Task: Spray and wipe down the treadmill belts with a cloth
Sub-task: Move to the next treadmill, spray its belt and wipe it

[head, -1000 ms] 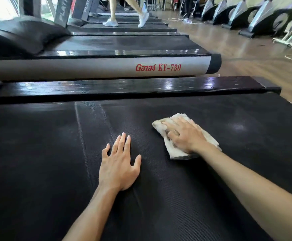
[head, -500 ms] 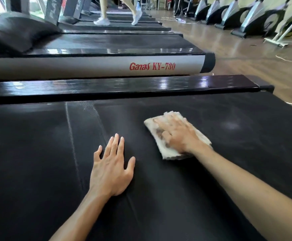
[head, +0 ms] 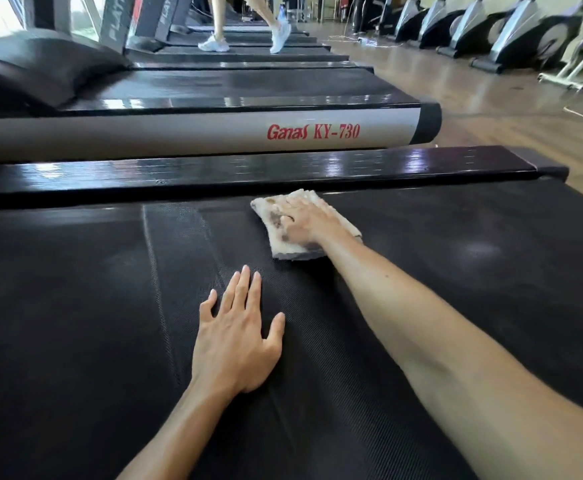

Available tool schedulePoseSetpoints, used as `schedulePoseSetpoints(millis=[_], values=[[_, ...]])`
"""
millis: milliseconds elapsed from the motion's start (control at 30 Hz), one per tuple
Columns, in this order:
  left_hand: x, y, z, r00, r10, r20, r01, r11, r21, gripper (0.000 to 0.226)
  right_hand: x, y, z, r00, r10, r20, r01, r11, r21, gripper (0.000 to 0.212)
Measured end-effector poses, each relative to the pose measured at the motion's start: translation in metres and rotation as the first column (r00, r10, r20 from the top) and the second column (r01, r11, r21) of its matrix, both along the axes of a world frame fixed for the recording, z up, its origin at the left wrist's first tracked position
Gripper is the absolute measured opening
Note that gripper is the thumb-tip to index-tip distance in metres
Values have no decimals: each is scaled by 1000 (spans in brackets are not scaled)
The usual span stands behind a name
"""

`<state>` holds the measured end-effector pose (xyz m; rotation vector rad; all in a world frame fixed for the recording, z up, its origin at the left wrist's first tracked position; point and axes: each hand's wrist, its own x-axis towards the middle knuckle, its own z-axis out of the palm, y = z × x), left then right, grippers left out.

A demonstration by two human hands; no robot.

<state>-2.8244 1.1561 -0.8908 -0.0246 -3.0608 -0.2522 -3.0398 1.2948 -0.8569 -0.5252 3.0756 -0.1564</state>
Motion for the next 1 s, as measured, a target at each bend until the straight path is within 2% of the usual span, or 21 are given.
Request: schedulePoseSetpoints(millis=[133,233,300,367,433,500,567,633,667,733,833,933,1000], values=[[0,0,-2,1000,3,-3,-3,1000,1,88,-17,69,-5,943,-332,10,331,943,44,55],[1,3,-1,1000,-1,-5,1,1000,5,88,-9,62,-3,906,-422,-11,421,903,82,55],[0,3,0,1000,-5,11,5,1000,5,90,2,24,6,947,-320,-12,319,939,125,59],[0,3,-1,1000,-2,10,2,1000,-8,91,14,-21,1,993,-114,-33,116,990,84,52],[-1,2,0,1000,-3,8,3,1000,-3,91,21,-53,-9,999,30,23,-30,1000,4,51],[0,1,0,1000,-4,13,4,1000,-3,90,17,-48,-6,994,96,57,-95,995,-22,51],[0,-1,0,1000,-2,0,2,1000,1,89,6,-16,3,1000,-29,2,29,999,29,49],[0,1,-1,1000,-7,3,7,1000,1,87,0,28,12,959,-283,-1,283,959,26,51],[0,2,-1,1000,-7,-3,7,1000,1,87,3,45,14,934,-358,8,357,933,37,53],[0,0,-2,1000,-2,-5,2,1000,8,86,15,54,17,915,-404,-13,404,913,59,52],[-2,3,-3,1000,-12,12,12,1000,-13,87,21,32,13,949,-300,-101,305,951,45,46],[-2,1,-1,1000,-7,7,7,1000,-4,91,20,-3,-4,997,-57,-57,54,997,-49,48],[-2,0,0,1000,-4,5,3,1000,15,94,10,-6,-8,999,45,-12,-46,997,-59,51]])
